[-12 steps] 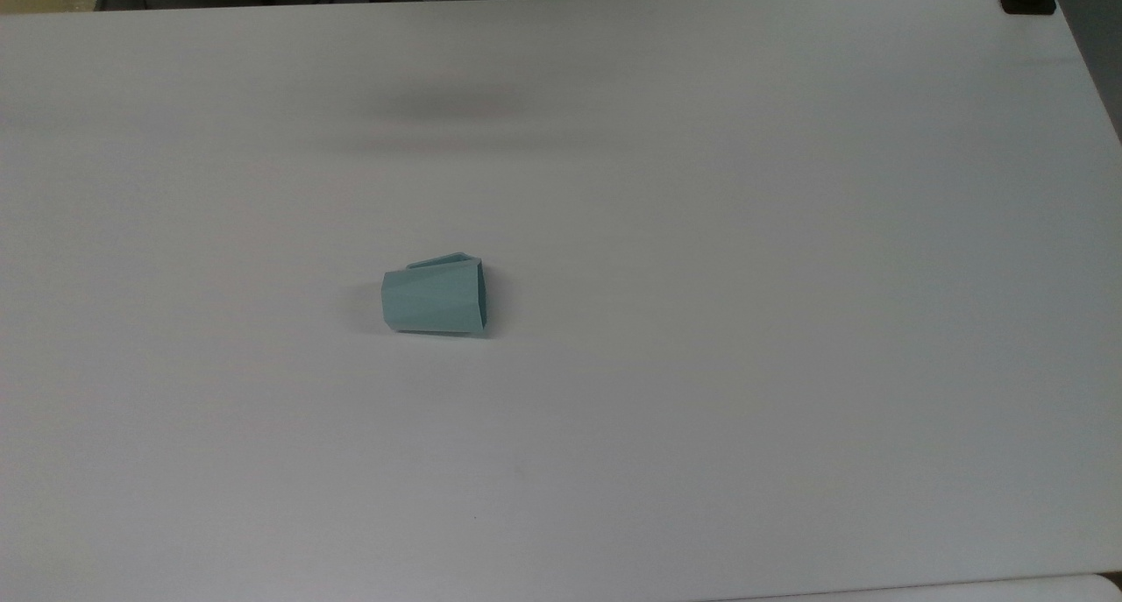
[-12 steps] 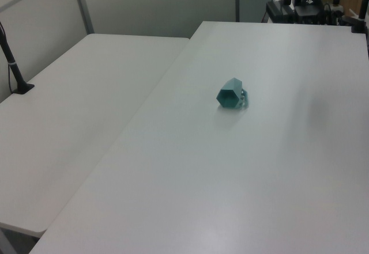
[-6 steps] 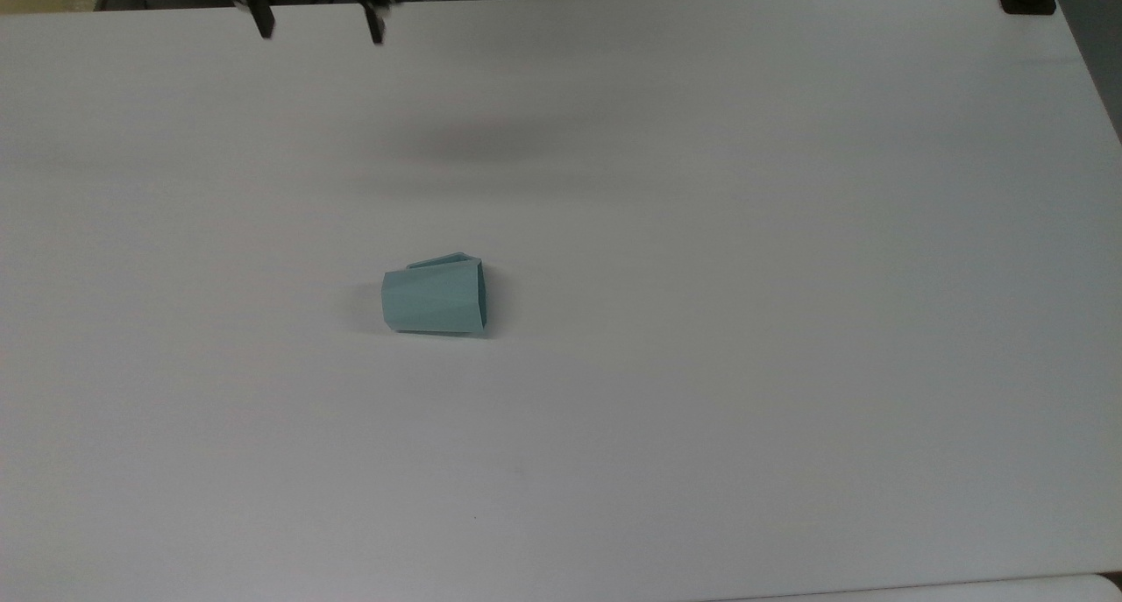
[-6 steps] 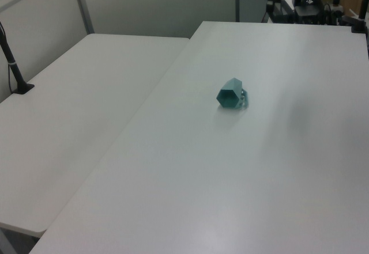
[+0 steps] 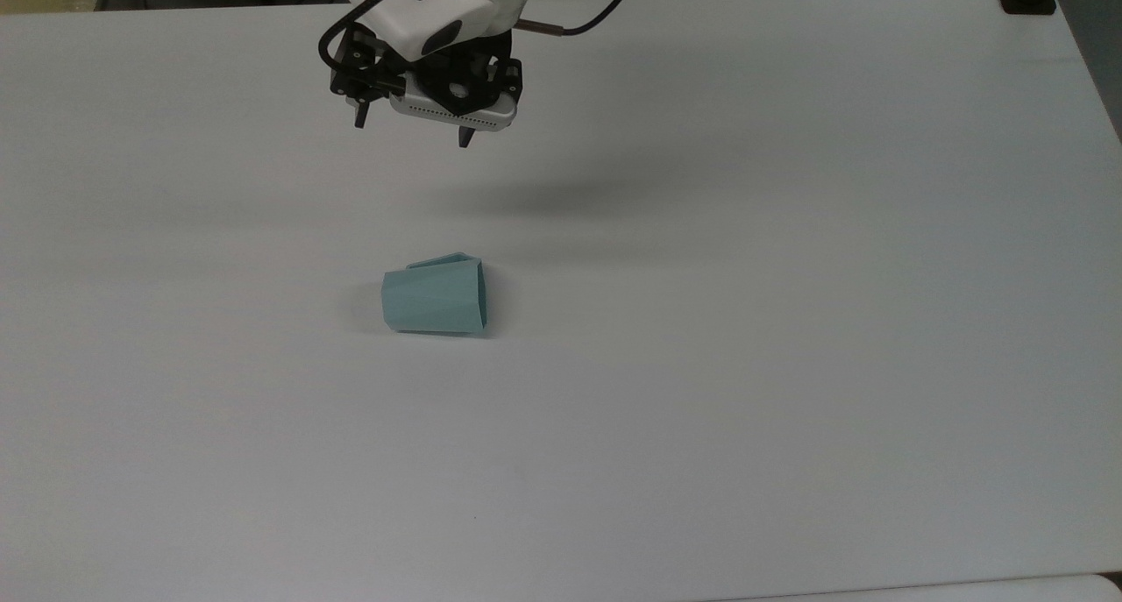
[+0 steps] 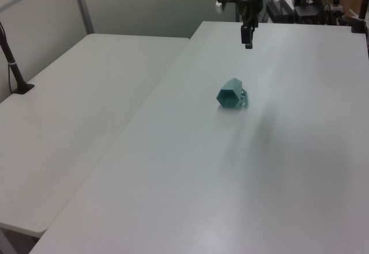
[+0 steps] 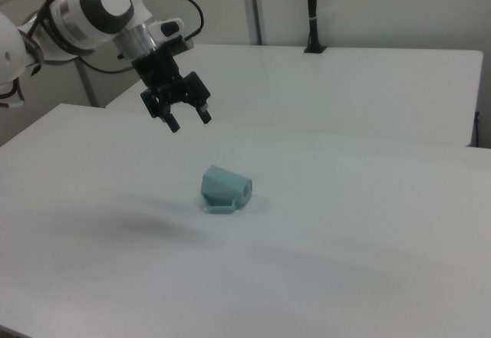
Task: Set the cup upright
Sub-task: 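Move the open gripper down toward the open rim of the teal cup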
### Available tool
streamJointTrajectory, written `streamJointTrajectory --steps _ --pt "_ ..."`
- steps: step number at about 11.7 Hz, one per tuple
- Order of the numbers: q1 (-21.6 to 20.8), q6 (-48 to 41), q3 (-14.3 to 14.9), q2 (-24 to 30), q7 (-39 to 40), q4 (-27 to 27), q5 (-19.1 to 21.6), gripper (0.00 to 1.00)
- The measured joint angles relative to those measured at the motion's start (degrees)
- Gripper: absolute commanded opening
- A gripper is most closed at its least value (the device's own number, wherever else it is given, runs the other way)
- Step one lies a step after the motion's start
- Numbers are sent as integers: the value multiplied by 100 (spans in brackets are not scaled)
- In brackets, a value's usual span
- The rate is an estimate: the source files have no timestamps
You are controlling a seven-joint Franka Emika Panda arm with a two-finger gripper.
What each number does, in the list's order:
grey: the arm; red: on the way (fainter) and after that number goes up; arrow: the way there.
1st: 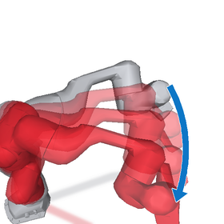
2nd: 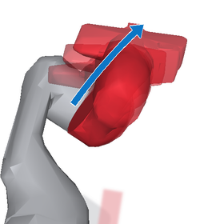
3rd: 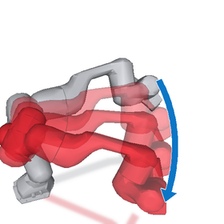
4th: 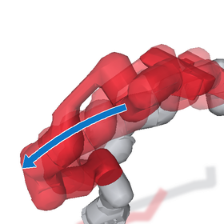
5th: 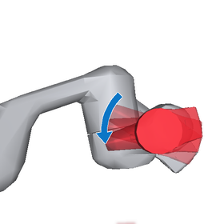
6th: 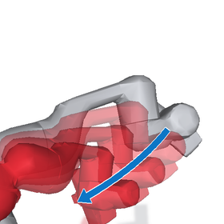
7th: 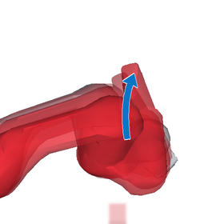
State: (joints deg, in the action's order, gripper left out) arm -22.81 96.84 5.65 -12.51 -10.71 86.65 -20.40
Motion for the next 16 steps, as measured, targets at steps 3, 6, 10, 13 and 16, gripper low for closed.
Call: streamJointTrajectory --steps 3,6,10,13,16 --pt "-271 -322 3 -372 -487 -224 -495 100" --pt "-737 -326 1 -1024 -2110 -319 -1385 100" --pt "-1021 -204 -35 -1543 -2877 -576 -2053 100" --pt "-1177 -169 -480 -2097 -3306 -613 -2887 100" --pt "-1195 -169 -535 -2505 -3333 -644 -3208 100"
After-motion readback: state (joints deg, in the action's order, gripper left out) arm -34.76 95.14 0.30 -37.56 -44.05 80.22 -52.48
